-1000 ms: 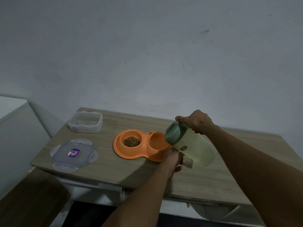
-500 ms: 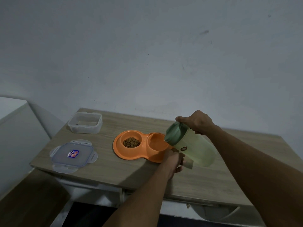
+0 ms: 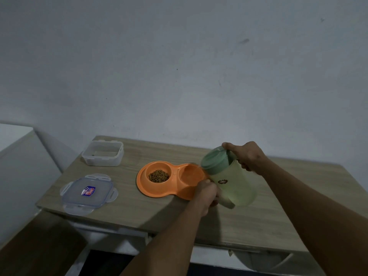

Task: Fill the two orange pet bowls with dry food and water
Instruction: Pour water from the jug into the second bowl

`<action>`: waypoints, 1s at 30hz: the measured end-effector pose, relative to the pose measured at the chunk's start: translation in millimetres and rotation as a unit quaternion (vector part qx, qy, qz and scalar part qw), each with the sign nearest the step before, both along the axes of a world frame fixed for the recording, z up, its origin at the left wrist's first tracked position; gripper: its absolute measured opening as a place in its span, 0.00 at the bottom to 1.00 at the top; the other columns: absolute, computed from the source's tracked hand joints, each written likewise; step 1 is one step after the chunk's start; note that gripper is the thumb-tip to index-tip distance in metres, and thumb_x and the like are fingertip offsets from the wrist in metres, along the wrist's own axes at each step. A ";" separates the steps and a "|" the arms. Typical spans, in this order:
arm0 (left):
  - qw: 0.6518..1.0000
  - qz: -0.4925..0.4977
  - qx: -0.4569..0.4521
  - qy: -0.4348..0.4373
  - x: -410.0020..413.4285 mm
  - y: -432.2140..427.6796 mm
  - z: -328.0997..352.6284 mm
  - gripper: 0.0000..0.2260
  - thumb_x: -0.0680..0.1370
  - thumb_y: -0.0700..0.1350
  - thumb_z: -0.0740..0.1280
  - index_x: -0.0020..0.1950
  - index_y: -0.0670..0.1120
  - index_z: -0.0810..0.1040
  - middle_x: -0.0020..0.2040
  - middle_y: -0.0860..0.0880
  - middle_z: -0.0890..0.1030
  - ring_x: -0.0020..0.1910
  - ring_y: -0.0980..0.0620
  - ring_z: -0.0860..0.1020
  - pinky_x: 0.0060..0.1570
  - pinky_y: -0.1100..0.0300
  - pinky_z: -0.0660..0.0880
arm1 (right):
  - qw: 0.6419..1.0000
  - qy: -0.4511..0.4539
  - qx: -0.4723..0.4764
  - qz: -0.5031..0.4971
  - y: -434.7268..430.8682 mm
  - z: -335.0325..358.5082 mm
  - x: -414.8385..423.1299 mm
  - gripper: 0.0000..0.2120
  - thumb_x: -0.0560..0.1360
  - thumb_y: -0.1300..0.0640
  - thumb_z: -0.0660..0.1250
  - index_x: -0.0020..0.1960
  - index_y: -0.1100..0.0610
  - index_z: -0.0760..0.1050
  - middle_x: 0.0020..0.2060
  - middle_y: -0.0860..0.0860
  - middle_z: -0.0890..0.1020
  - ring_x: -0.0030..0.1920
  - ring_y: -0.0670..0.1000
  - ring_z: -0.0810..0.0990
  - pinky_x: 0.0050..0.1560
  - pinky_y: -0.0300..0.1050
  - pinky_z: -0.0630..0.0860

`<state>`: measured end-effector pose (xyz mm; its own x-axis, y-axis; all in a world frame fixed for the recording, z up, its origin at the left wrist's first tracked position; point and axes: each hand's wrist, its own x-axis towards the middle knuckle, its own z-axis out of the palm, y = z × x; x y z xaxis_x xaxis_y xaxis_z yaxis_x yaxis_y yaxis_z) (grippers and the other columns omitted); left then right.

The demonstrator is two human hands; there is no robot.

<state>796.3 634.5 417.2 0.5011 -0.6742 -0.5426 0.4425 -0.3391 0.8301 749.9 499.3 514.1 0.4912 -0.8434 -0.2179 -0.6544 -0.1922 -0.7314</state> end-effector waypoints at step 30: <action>0.977 -0.055 -0.045 -0.201 -15.7 -90.8 45.0 0.20 0.71 0.57 0.66 0.59 0.50 0.81 0.55 0.50 0.84 0.54 0.48 0.81 0.59 0.47 0.77 | 0.946 -0.267 0.081 -0.166 -44.7 -59.6 -90.7 0.29 0.75 0.42 0.68 0.41 0.71 0.80 0.32 0.59 0.78 0.34 0.55 0.76 0.27 0.40 0.72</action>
